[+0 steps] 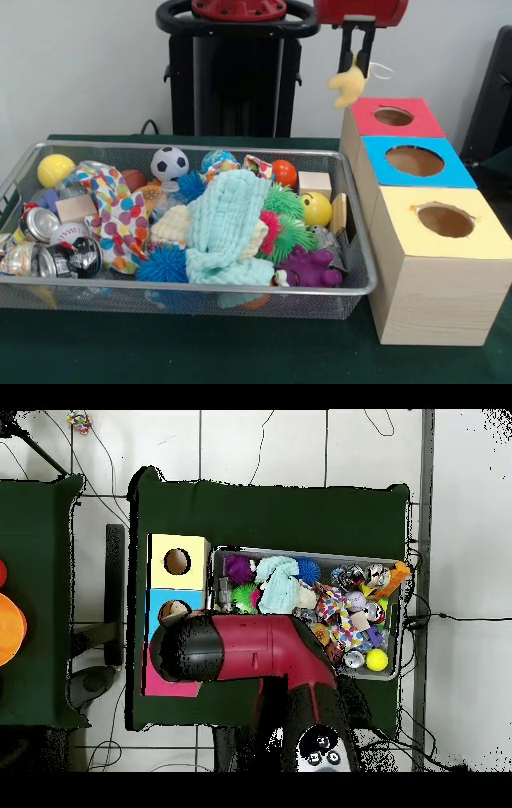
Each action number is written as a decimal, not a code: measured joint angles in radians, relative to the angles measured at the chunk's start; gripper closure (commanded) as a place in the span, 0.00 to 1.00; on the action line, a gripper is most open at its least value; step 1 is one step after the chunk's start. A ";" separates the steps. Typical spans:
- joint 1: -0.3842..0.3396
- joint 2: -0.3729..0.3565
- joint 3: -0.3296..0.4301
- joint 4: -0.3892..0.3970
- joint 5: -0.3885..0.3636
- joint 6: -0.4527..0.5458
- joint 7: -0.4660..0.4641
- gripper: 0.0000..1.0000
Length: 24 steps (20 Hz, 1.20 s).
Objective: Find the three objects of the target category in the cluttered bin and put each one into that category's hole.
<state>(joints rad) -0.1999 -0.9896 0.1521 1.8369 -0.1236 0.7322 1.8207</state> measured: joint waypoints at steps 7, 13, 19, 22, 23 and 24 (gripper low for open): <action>0.048 -0.001 -0.030 0.000 0.019 -0.001 0.001 1.00; 0.062 0.012 -0.048 0.002 0.043 -0.048 0.003 1.00; 0.069 0.040 -0.068 0.017 0.063 -0.153 0.003 1.00; 0.077 0.043 -0.076 0.031 0.071 -0.178 0.003 1.00; 0.089 0.045 -0.086 0.052 0.081 -0.200 0.004 1.00; 0.093 0.045 -0.089 0.058 0.083 -0.204 0.004 1.00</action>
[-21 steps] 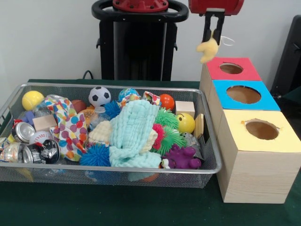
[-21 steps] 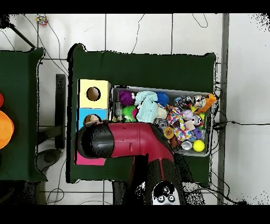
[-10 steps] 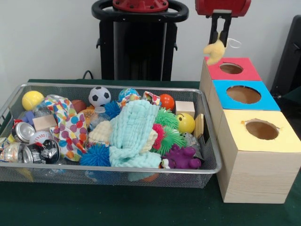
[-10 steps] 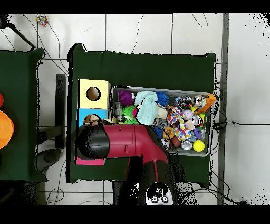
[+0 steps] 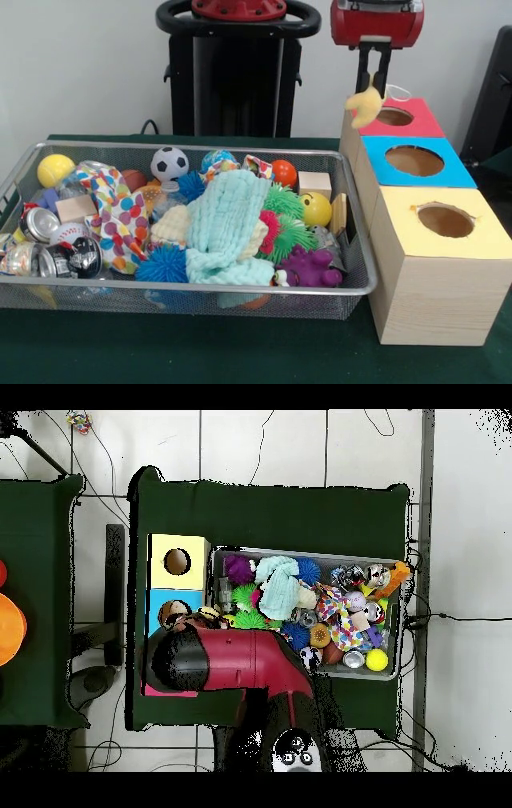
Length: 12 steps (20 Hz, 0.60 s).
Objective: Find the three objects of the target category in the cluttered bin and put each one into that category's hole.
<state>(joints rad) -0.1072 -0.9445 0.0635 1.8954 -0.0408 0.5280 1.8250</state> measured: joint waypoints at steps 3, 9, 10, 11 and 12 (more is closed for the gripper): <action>0.021 0.000 -0.015 0.025 0.008 -0.011 0.003 1.00; 0.066 -0.004 -0.042 0.077 0.025 -0.013 0.006 1.00; 0.072 -0.004 -0.046 0.083 0.028 -0.013 0.006 1.00; 0.078 -0.005 -0.049 0.091 0.031 -0.014 0.006 1.00; 0.085 -0.006 -0.052 0.098 0.035 -0.015 0.006 1.00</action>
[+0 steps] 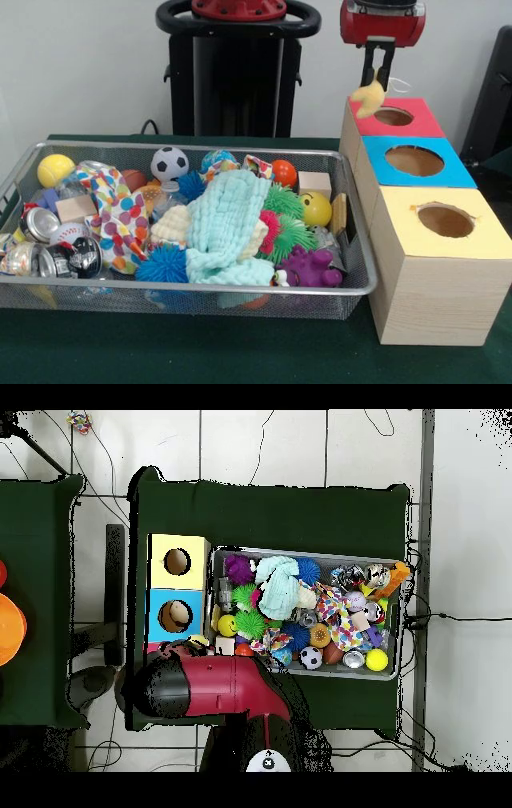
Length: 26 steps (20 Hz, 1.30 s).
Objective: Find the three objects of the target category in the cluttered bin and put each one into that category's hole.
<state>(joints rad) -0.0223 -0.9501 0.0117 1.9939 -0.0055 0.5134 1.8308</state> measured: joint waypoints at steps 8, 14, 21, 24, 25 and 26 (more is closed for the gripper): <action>0.054 0.008 -0.026 0.063 0.026 -0.081 0.006 1.00; 0.102 0.034 -0.040 0.101 0.056 -0.176 0.010 1.00; 0.154 0.064 -0.054 0.109 0.096 -0.211 0.010 1.00; 0.167 0.074 -0.056 0.112 0.115 -0.211 0.012 1.00; 0.170 0.076 -0.057 0.114 0.119 -0.211 0.013 1.00; 0.173 0.078 -0.059 0.115 0.124 -0.211 0.013 1.00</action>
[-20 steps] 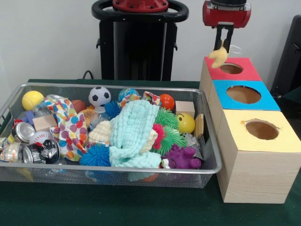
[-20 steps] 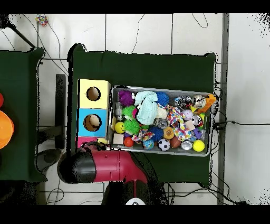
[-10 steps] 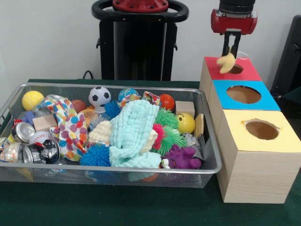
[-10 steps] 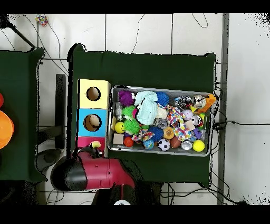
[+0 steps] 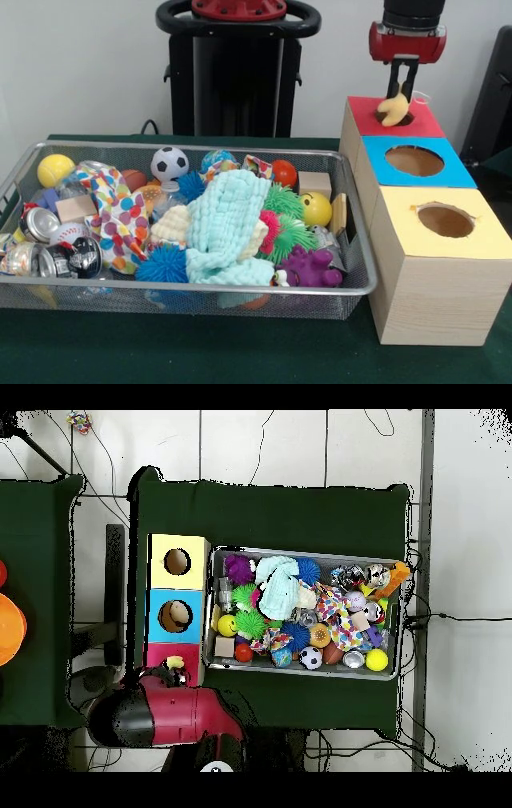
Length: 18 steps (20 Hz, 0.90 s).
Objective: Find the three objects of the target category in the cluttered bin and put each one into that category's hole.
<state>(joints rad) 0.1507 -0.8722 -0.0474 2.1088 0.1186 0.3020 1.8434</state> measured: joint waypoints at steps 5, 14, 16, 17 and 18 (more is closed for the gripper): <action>0.010 0.008 -0.010 0.006 0.015 0.000 0.000 1.00; -0.032 0.055 -0.006 0.005 0.016 -0.008 0.000 1.00; -0.047 0.063 0.004 0.003 0.017 -0.010 0.000 1.00; -0.047 0.063 0.006 0.002 0.017 -0.010 0.000 1.00; -0.048 0.064 0.008 0.002 0.017 -0.010 0.000 1.00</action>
<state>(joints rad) 0.1028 -0.8085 -0.0397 2.1107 0.1354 0.2917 1.8438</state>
